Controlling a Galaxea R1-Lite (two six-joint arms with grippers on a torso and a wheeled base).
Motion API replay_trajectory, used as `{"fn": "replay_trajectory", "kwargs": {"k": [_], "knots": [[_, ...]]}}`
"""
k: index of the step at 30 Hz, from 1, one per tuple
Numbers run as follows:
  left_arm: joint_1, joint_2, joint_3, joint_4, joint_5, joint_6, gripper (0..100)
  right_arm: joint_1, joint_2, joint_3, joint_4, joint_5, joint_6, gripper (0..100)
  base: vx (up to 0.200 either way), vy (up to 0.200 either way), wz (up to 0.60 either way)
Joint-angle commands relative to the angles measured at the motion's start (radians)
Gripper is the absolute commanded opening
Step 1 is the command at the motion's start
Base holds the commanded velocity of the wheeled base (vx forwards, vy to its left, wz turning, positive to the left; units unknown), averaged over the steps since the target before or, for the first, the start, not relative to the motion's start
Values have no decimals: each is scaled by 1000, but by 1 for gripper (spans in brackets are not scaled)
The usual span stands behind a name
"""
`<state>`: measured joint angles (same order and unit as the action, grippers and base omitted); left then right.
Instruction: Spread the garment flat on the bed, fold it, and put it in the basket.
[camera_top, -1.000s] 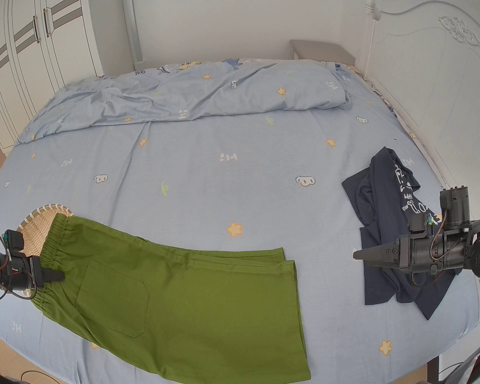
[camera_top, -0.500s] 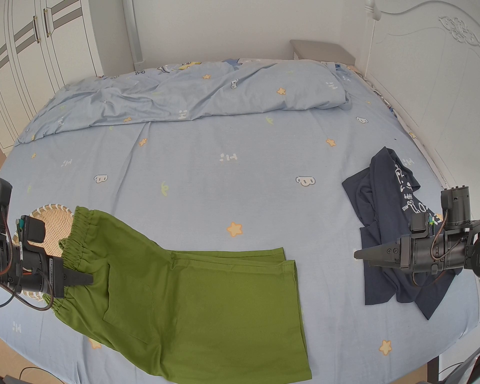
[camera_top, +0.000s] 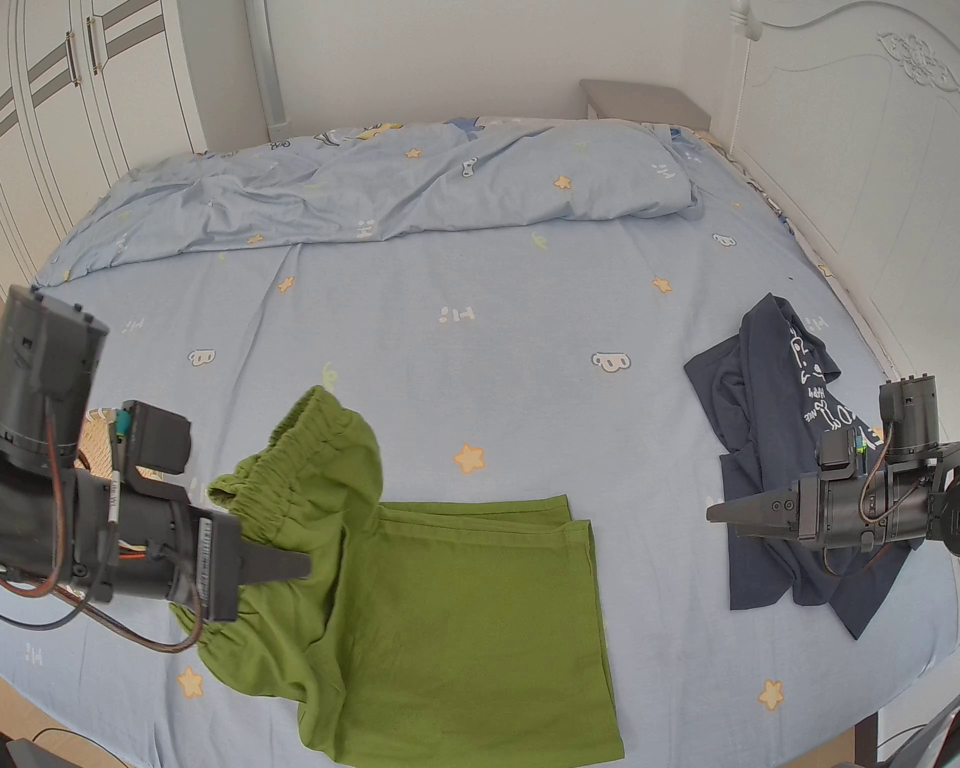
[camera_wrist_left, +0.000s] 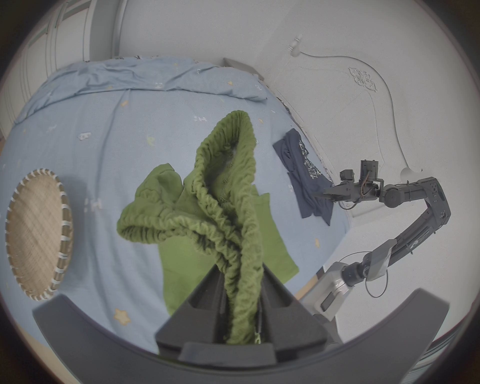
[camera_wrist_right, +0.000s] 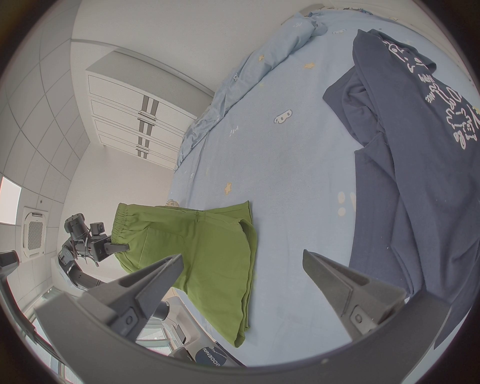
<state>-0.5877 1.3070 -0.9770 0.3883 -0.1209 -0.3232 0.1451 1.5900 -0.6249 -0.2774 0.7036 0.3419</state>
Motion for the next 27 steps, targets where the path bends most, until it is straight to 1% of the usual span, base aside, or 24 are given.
{"fn": "replay_trajectory", "kwargs": {"k": [1,2,4,7,12,15,16,19,23,25,27], "knots": [[-123,130,-61,-37,26,-88,0,-1,8,1,0,-1,0,100,0,0,0],[-136,140,-63,-46,27,-105,0,-1,8,1,0,0,0,100,0,0,0],[-190,178,-58,-89,30,-165,0,-1,10,1,0,0,0,100,0,0,0],[-239,221,-51,-129,32,-206,0,-1,13,2,0,0,0,100,0,0,0],[-259,278,-49,-149,76,-247,0,-1,13,2,0,-1,-1,100,0,0,0],[-281,307,-49,-161,89,-281,0,-1,15,2,0,-1,-1,100,0,0,0],[-287,316,-52,-174,89,-295,100,1,15,4,0,-1,-1,100,0,0,0],[-311,344,-55,-244,89,-336,100,5,21,5,0,-1,-1,100,0,0,0],[-348,376,-48,-391,87,-450,100,2,22,5,0,-4,-1,100,0,0,0],[-350,371,-35,-433,83,-487,100,-1,24,2,0,-4,-1,100,0,0,0],[-347,368,-29,-445,79,-496,100,-1,24,2,0,-4,-1,100,0,0,0]]}}
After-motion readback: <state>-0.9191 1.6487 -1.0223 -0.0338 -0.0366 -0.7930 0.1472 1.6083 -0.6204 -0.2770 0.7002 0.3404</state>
